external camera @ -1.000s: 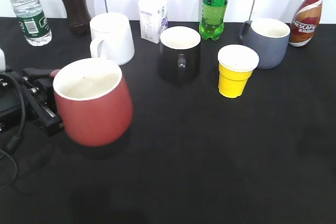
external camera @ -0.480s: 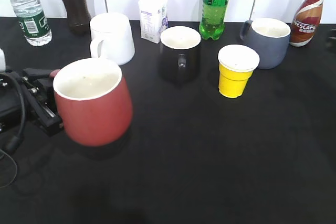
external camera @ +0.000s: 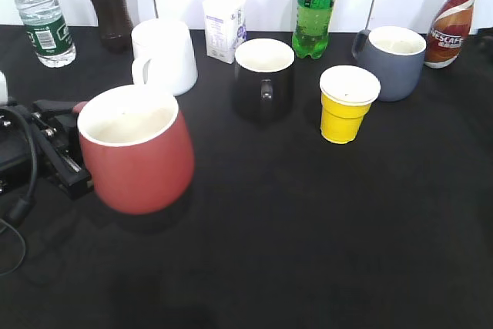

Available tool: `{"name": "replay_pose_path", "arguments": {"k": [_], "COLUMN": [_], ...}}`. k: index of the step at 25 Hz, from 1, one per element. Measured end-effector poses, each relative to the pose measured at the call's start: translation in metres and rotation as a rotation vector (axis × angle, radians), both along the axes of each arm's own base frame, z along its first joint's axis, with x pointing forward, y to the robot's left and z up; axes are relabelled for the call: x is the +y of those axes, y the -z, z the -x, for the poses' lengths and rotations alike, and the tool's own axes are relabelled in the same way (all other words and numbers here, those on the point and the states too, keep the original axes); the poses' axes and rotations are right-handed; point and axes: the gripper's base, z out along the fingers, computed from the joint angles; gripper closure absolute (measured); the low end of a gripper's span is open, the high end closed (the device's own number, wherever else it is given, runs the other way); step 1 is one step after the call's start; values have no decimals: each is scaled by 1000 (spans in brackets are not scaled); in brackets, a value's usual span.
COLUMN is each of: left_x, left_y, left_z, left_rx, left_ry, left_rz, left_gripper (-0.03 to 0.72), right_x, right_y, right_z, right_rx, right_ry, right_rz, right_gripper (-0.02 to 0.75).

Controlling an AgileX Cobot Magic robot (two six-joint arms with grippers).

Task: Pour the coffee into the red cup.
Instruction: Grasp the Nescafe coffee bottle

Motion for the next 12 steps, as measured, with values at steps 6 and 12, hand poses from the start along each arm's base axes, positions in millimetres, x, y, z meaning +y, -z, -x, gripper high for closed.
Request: {"name": "replay_pose_path", "arguments": {"k": [6,12], "left_x": [0,0], "left_y": [0,0], "left_z": [0,0], "left_rx": [0,0], "left_ry": [-1,-2], "left_rz": [1,1], "left_gripper": [617,617], "right_x": [-1,-3], "right_y": [29,59], "right_z": [-32,-49], "right_rx": [-100,-179], "right_ry": [-68,-77], "right_rz": [33,14], "right_gripper": [78,78]}}
